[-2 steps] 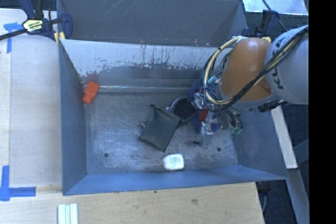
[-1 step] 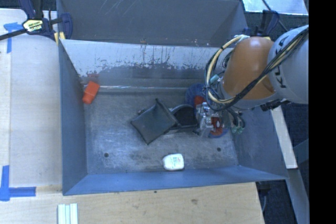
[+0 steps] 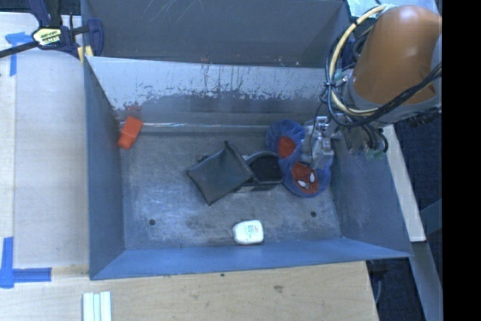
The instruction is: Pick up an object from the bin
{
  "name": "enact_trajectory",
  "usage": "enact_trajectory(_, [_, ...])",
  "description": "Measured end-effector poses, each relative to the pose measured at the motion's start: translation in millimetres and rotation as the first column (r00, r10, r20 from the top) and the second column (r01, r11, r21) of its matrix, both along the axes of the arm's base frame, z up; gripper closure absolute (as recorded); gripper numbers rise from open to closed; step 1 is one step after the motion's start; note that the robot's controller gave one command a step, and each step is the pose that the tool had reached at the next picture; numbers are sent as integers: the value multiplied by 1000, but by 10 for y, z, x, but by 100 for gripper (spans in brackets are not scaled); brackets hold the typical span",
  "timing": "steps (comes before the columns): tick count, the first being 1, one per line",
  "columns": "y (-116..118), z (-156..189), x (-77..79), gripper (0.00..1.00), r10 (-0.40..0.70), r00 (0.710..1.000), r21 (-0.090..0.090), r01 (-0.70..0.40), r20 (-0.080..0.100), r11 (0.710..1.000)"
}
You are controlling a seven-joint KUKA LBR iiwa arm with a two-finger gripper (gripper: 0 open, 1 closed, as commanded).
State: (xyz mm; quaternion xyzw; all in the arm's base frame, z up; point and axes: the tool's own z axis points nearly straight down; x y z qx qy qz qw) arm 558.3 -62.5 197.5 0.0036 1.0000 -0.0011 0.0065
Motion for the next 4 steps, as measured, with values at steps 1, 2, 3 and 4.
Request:
enact_trajectory(1, [11, -50, -20, 0, 2, 1000, 2, -2, -9, 1000])
enact_trajectory(2, [657, -974, -20, 0, 2, 1000, 5, -2, -18, 1000])
enact_trajectory(3, [627, -926, 1, 100, -1, 1000, 3, 1, -10, 1000])
enact_trajectory(4, [864, 387, 34, 100, 9, 1000, 2, -9, -9, 1000])
